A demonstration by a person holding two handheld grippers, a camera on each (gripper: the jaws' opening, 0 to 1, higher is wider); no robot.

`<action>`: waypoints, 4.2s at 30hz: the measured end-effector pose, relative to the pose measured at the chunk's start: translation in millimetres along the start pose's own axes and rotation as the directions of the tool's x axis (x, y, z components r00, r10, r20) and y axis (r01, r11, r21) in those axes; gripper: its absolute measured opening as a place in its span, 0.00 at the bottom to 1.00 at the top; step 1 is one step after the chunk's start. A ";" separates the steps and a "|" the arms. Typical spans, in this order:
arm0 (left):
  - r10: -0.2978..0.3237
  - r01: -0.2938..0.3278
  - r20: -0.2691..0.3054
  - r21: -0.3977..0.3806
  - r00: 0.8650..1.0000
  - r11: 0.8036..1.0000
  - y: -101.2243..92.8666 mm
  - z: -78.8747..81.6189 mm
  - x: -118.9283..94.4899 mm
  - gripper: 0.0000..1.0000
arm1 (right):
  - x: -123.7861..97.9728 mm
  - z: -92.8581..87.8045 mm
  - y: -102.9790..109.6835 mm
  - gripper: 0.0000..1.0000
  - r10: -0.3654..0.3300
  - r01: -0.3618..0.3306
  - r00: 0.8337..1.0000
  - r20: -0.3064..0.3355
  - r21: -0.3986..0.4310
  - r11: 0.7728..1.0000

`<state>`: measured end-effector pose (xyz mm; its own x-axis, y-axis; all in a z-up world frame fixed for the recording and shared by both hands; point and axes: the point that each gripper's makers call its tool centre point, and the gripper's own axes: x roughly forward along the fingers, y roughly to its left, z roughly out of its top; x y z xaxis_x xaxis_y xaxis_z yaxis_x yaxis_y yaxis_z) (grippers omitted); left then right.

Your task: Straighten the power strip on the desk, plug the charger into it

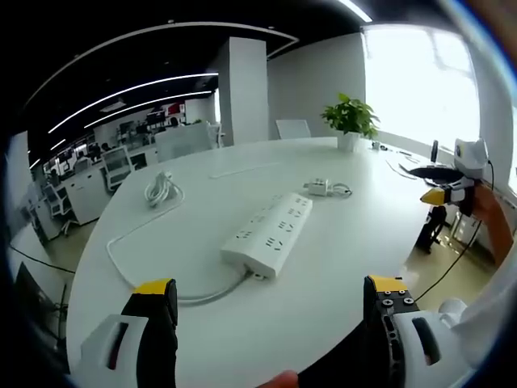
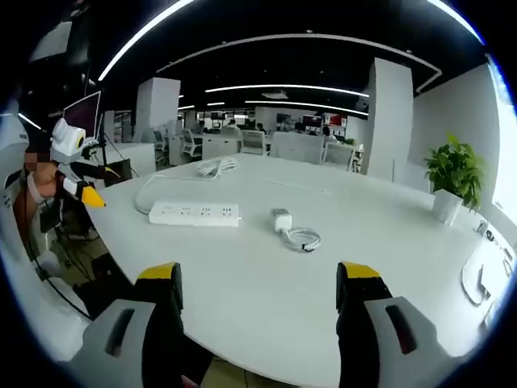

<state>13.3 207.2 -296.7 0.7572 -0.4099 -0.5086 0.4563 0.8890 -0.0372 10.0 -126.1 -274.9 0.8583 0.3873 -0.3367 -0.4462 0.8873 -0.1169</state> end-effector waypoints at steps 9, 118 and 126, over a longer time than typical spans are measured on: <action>0.000 0.000 0.000 0.026 1.000 1.000 2.8 0.7 4.5 0.96 | 4.5 -8.1 3.7 0.76 0.023 -0.022 0.999 -0.045 0.036 0.999; -0.319 0.477 -0.497 0.229 0.807 0.849 -3.9 4.5 165.8 0.69 | 32.7 -14.3 8.3 0.81 0.105 -0.102 0.991 -0.081 0.046 0.994; -0.320 0.478 -0.497 0.230 0.806 0.848 -3.9 4.3 165.6 0.69 | 72.2 16.9 10.7 0.81 0.222 -0.272 0.958 -0.180 -0.335 0.902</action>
<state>138.8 135.0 -377.1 0.2323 -0.5138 -0.8259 0.8563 0.5106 -0.0769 71.5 -84.4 -284.7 0.6778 0.5229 -0.5169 -0.7208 0.6111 -0.3271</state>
